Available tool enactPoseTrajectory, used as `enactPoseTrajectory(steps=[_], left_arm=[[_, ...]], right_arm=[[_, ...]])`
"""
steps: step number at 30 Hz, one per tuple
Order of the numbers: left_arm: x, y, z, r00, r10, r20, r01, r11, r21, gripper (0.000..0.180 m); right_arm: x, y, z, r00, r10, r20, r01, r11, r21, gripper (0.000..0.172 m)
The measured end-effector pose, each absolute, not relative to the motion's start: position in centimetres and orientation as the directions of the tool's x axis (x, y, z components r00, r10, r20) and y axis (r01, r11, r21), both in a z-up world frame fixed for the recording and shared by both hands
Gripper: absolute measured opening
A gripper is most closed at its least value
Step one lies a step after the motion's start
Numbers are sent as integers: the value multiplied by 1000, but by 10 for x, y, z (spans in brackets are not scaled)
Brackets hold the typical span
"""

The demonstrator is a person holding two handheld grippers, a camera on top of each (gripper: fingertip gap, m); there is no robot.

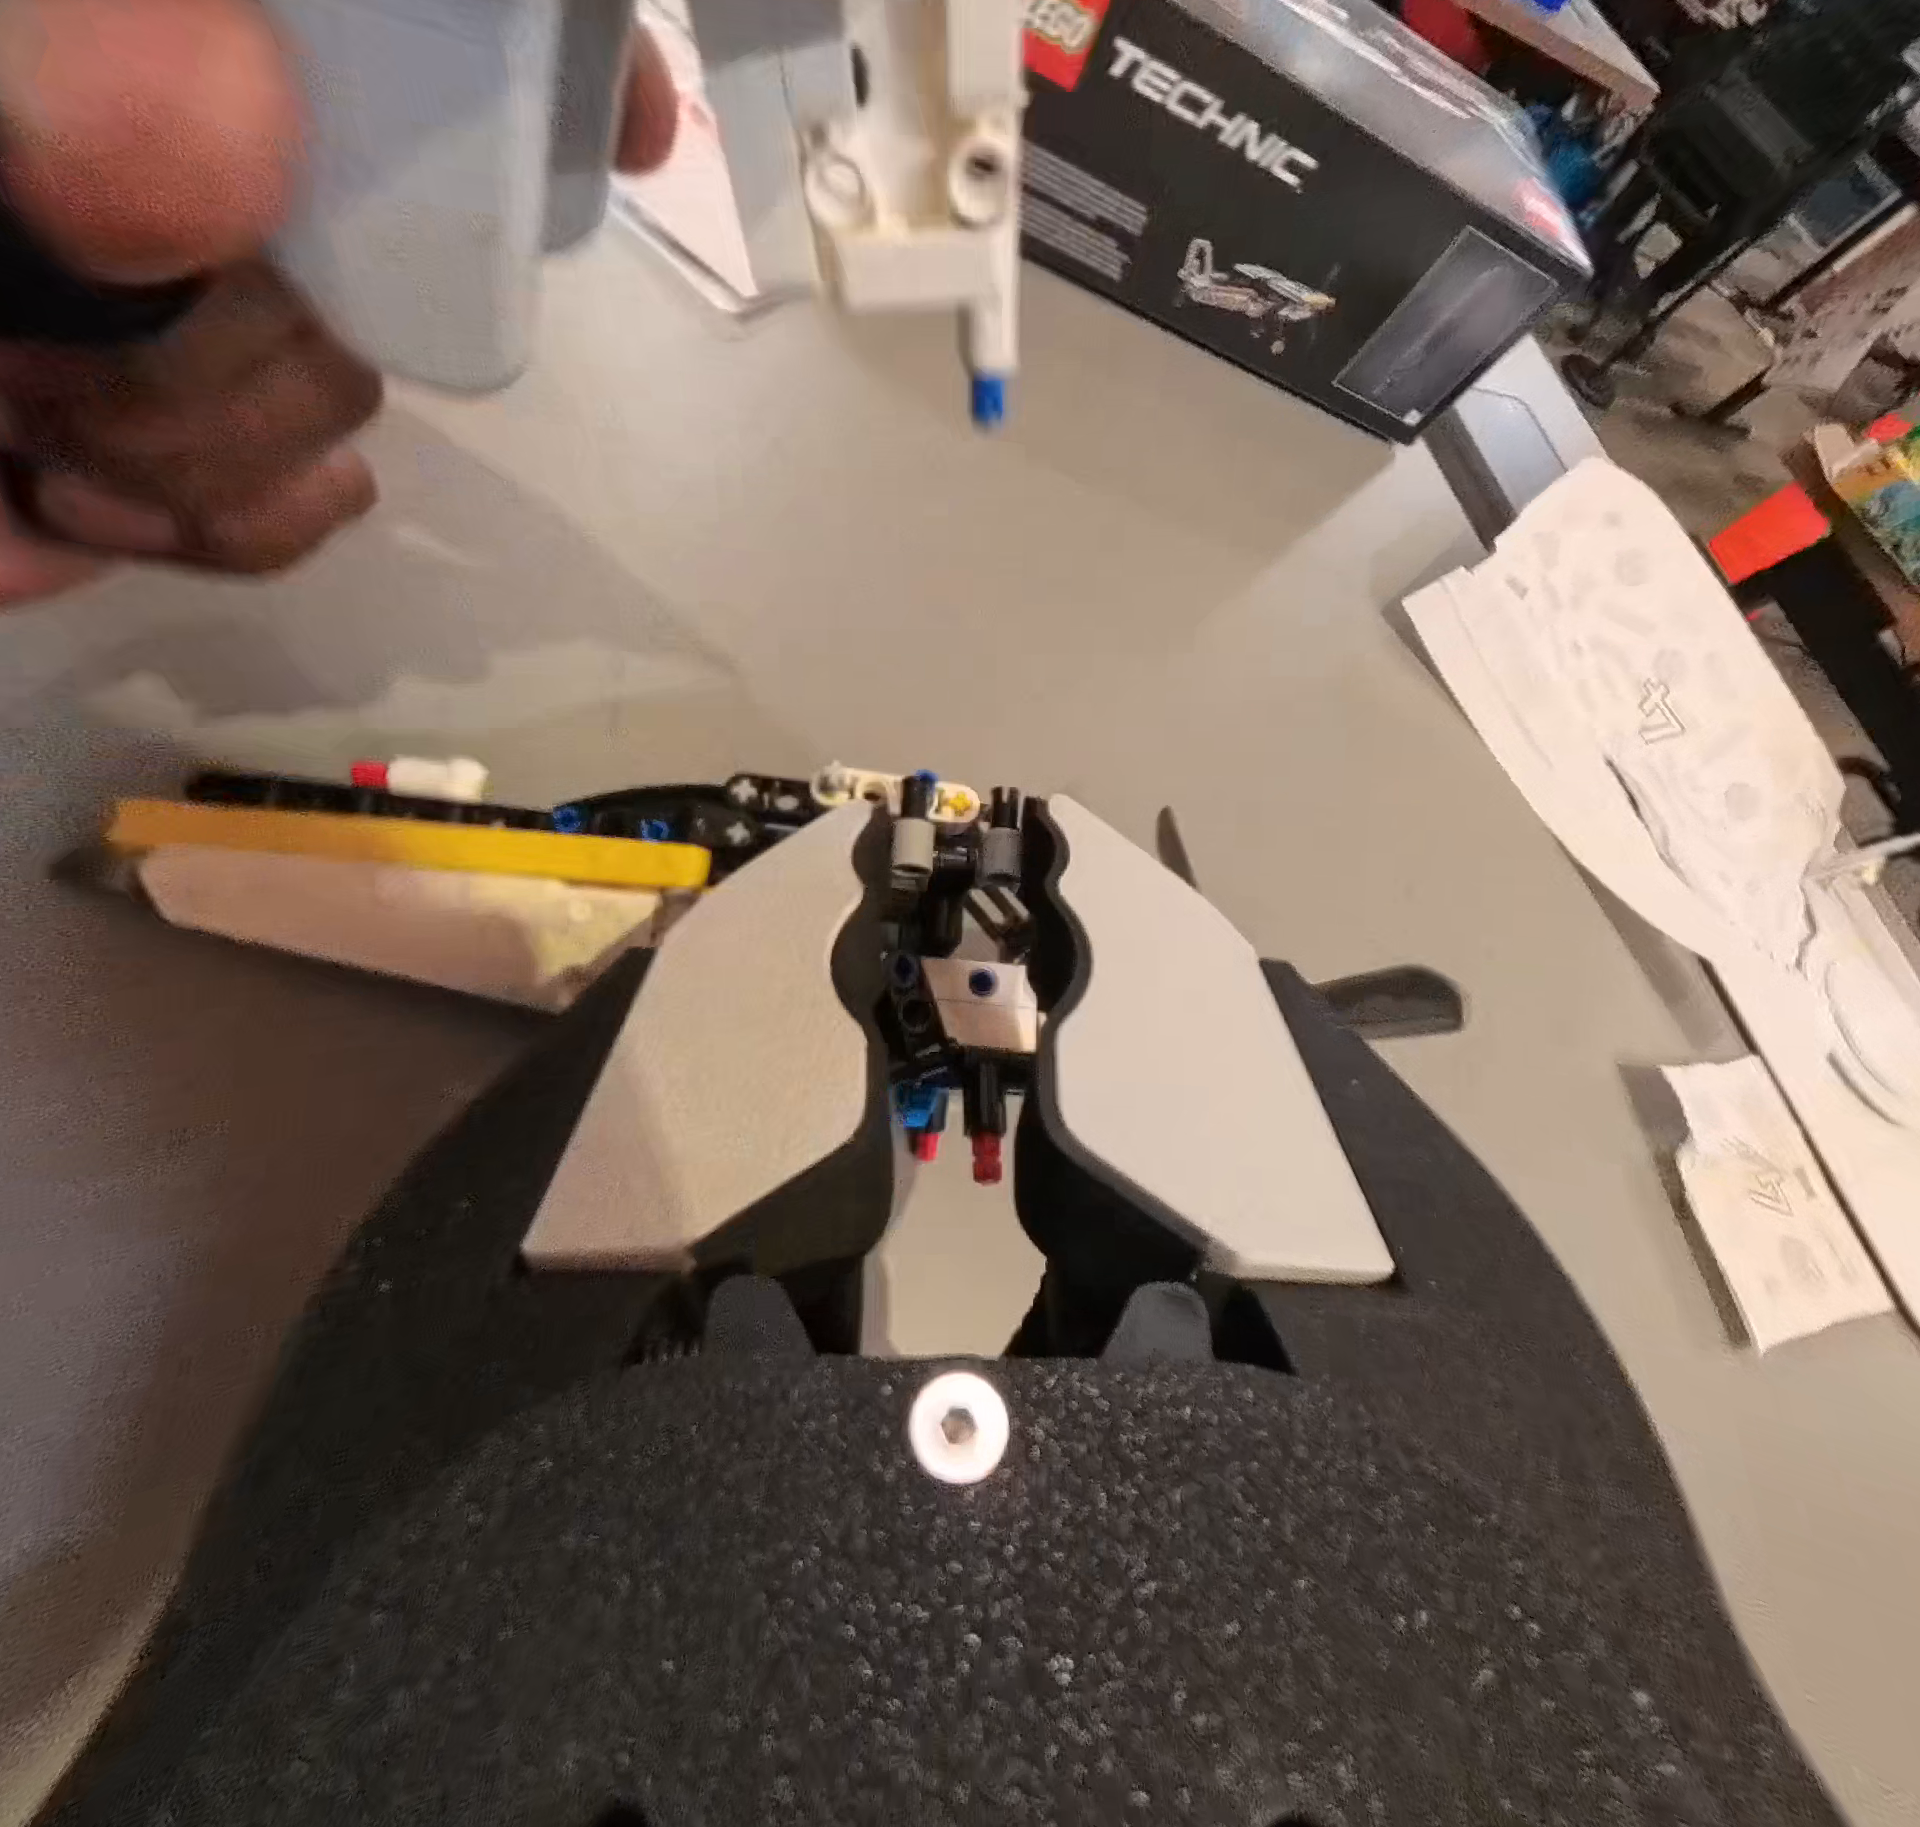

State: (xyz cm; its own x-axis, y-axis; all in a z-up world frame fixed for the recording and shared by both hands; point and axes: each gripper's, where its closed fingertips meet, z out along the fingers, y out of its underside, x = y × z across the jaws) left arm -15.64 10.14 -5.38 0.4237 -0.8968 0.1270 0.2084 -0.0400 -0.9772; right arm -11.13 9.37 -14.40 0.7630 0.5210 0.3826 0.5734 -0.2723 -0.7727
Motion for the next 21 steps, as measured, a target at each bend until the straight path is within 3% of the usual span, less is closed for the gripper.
enactPoseTrajectory(steps=[1,2,4,13,21], left_arm=[[-162,119,-59,532,-844,64,114,-4,-993,10],[-160,127,-70,519,-850,94,83,-60,-995,9],[-153,127,-89,409,-876,255,103,-233,-967,10],[-153,138,-102,258,-814,520,214,-477,-853,9],[-171,143,-95,258,-822,507,245,-452,-858,9]], right_arm=[[-109,95,-143,770,511,382,567,-275,-776,24],[-110,94,-143,758,511,406,586,-260,-767,24],[-115,93,-143,743,520,420,600,-240,-763,24],[-112,110,-142,761,508,404,563,-208,-800,24],[-120,128,-139,750,505,428,567,-156,-809,28]])
